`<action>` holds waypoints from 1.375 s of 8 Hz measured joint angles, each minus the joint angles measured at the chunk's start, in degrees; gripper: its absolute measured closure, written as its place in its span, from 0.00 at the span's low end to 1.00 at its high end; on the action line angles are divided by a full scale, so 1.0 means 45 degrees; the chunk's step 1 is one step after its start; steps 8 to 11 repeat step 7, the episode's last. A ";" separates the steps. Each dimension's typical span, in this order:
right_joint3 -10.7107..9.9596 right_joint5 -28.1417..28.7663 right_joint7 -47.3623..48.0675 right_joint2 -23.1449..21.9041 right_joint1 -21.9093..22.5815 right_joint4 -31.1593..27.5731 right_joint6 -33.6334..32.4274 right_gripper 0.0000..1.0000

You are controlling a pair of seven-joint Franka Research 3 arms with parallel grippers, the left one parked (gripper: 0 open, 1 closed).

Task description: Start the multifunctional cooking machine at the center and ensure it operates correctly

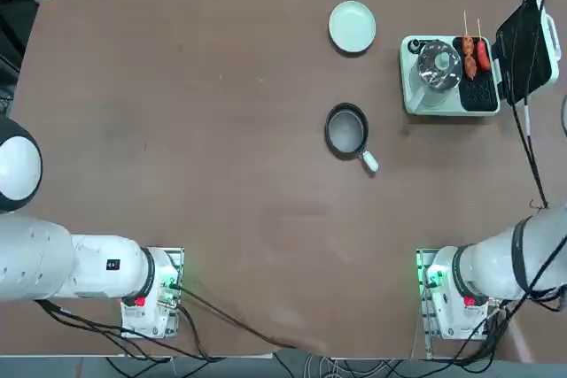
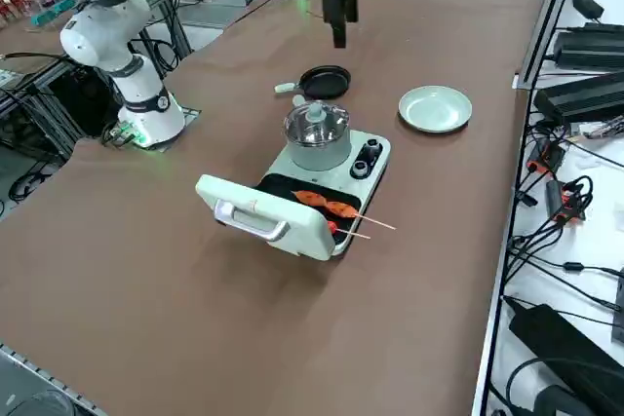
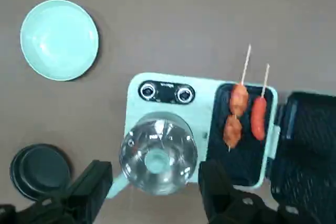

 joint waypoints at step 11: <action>-0.0050 -0.0059 0.0551 -0.2943 -0.0111 -0.2558 -0.0569 0.00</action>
